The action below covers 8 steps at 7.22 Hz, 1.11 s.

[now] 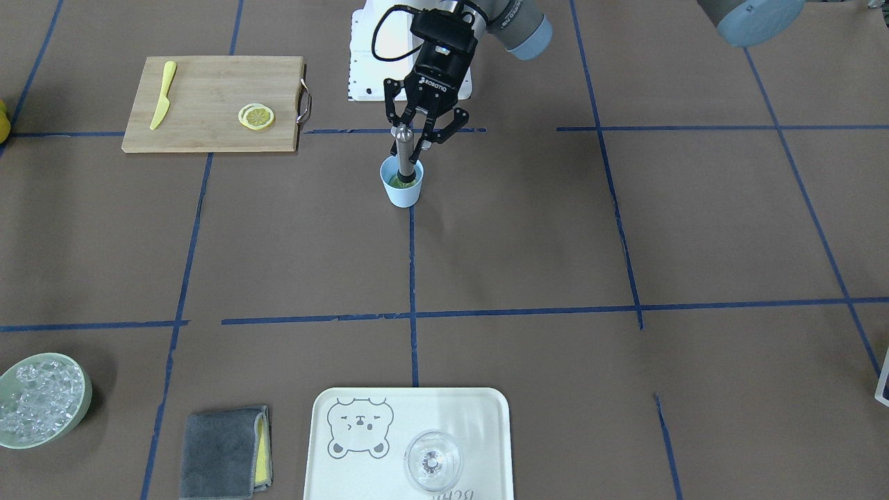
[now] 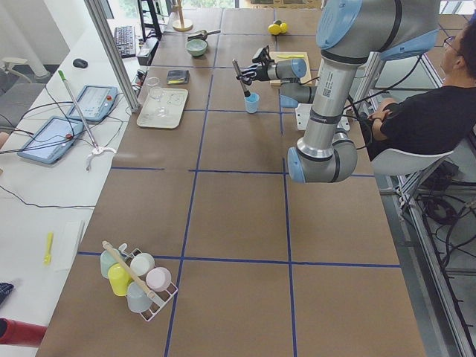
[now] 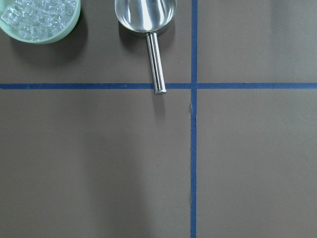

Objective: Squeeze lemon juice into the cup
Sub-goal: 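Press the muddler down onto the lemon slice in the cup with the left gripper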

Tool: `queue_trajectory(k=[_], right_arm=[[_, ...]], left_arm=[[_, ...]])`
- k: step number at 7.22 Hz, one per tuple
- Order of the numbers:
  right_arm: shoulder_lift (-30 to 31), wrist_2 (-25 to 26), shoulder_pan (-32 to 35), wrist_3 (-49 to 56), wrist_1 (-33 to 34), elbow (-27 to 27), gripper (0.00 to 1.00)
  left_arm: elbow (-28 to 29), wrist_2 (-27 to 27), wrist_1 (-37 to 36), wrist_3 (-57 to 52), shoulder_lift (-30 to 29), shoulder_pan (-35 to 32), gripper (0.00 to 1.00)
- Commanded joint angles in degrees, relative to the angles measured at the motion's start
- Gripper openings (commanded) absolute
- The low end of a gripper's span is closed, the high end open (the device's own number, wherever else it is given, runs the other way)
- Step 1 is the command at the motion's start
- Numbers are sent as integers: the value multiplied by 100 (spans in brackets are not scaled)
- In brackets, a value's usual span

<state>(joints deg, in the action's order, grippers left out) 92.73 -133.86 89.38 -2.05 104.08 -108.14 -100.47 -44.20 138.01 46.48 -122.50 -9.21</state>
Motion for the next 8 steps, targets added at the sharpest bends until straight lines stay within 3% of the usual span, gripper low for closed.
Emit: queue_trajectory(k=[1, 8], right_arm=[[9, 0, 0, 3, -2, 3, 100], [0, 0, 27, 21, -2, -6, 100]], left_arm=[[45, -1, -2, 10, -29, 24, 0], [765, -1, 341, 63, -117, 24, 0]])
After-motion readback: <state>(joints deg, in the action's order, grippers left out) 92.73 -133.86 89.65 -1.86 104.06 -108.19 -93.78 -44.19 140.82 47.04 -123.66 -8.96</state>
